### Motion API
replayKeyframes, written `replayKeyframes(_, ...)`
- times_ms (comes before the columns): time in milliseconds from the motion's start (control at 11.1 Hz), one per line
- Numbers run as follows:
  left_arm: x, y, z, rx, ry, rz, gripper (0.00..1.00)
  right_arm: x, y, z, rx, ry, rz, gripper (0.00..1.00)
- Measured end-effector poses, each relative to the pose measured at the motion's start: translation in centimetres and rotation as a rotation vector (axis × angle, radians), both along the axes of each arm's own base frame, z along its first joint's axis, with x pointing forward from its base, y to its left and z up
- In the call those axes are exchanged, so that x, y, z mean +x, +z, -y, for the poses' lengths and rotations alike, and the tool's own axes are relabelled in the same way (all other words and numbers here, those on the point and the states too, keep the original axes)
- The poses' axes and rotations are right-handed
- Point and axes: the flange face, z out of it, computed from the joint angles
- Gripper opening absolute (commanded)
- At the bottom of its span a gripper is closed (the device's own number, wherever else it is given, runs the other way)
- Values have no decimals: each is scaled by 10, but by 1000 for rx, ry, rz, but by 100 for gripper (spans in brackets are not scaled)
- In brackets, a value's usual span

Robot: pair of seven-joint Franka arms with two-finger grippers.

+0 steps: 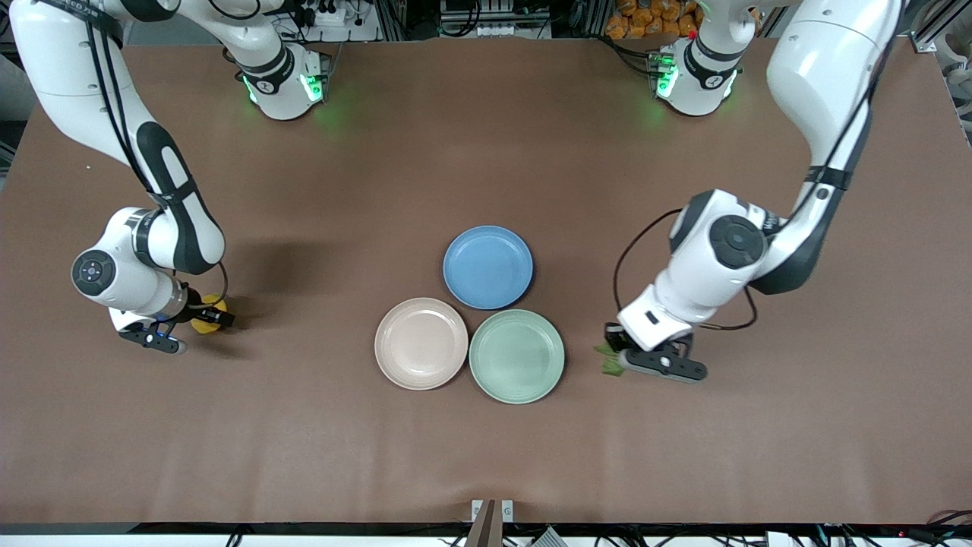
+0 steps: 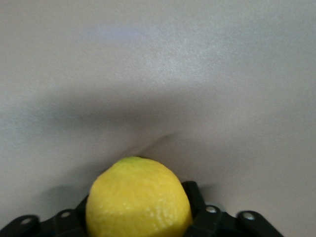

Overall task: Place lemon and lettuce in plates
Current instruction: 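Carry the lettuce with the left gripper over the pale green plate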

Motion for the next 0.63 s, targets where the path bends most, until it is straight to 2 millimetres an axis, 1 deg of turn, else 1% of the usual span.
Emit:
replayKeyframes(181,-14,2,34,-21,31,-11,0,0,0,1,4,-9,2,51)
replayKeyframes(271,-19,0,44,-28,51,-21,0,0,0,1,6,-13,2,47)
replayKeyframes(452,-28,-6,61,-41,89,-43,0,1,0,1,9,-16,5,45)
replayKeyframes(633,-39,-16,81,-48,109,-67,0,7,7,1,12,-12,-3,45)
